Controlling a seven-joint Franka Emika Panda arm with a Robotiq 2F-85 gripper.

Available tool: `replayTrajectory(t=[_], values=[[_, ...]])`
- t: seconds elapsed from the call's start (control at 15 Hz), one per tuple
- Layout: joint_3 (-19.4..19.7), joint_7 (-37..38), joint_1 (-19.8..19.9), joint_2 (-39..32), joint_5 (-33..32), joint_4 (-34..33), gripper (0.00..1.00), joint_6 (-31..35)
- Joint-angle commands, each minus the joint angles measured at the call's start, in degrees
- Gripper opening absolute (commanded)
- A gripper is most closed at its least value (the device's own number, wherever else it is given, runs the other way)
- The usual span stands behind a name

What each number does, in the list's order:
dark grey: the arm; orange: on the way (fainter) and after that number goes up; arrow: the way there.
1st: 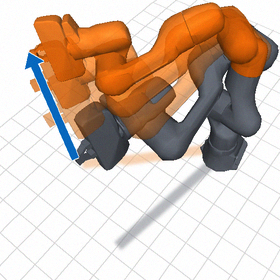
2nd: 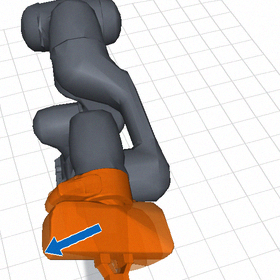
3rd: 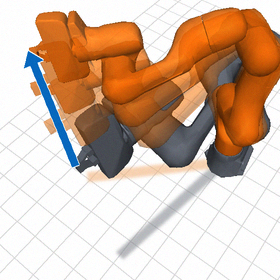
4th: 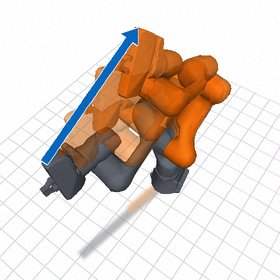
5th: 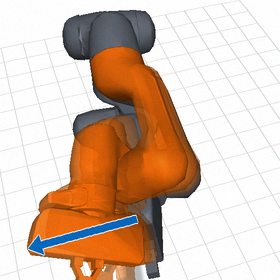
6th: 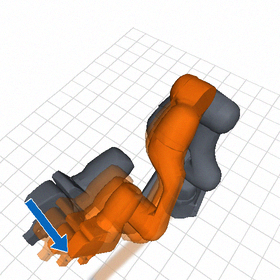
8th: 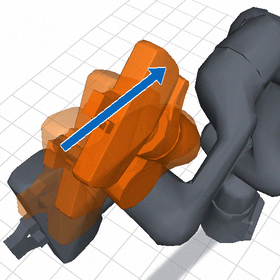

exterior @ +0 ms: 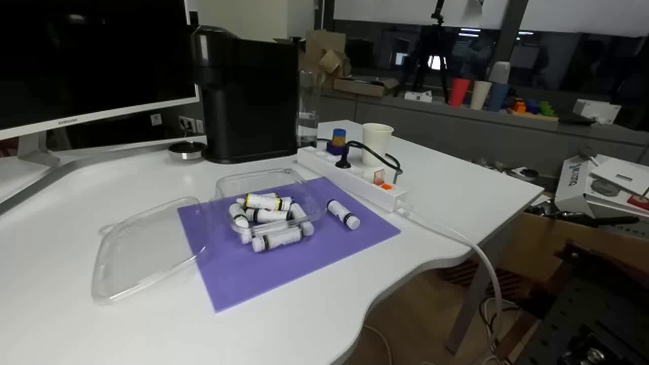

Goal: Close the box

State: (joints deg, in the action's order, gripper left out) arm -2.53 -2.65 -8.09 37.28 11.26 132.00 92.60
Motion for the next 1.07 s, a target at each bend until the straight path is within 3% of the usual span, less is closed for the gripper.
replayTrajectory(t=[0.0, 0.73, 1.0], values=[[-0.51, -0.33, 0.74, -0.1, 0.28, -0.21, 1.0, -0.14], [-0.51, -0.33, 0.74, 0.04, 0.28, -0.21, 1.0, -0.12], [-1.79, -2.21, 1.96, -2.84, -5.18, 0.24, 1.0, 5.34]])
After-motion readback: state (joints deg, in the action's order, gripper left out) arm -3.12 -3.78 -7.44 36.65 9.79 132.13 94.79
